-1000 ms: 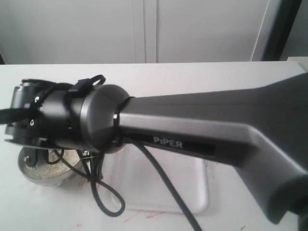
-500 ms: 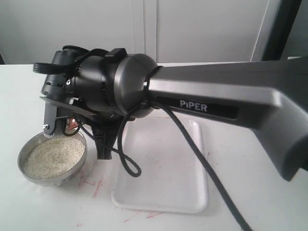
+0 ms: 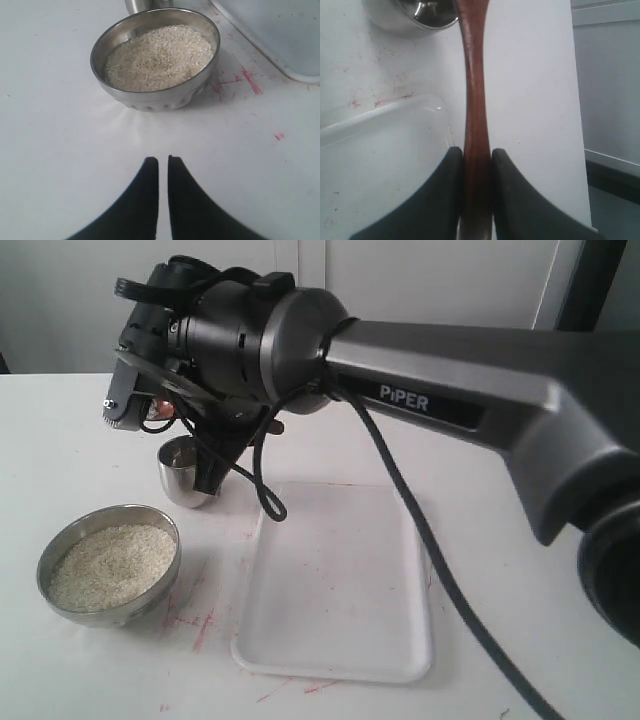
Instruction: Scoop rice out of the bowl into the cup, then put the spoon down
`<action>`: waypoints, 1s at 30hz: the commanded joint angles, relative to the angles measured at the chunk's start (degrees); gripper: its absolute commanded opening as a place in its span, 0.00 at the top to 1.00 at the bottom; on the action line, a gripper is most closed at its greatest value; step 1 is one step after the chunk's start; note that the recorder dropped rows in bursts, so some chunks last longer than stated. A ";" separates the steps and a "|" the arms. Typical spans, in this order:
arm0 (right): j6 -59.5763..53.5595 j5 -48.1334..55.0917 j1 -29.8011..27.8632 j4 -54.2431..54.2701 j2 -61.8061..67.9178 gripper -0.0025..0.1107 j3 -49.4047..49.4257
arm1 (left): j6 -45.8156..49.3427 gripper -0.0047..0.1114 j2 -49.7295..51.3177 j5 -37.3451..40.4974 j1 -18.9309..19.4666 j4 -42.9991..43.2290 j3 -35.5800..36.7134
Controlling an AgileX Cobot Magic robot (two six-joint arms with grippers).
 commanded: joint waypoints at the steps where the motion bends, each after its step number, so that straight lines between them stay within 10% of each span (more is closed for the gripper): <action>1: 0.45 0.63 -1.42 -1.38 2.06 0.98 -1.27 | 0.20 0.84 -0.17 0.13 -0.31 -0.62 0.29; 30: -13.54 -1.51 -2.29 -19.71 5.70 0.98 -1.02 | 0.20 0.84 -0.17 0.13 -0.31 -0.62 0.29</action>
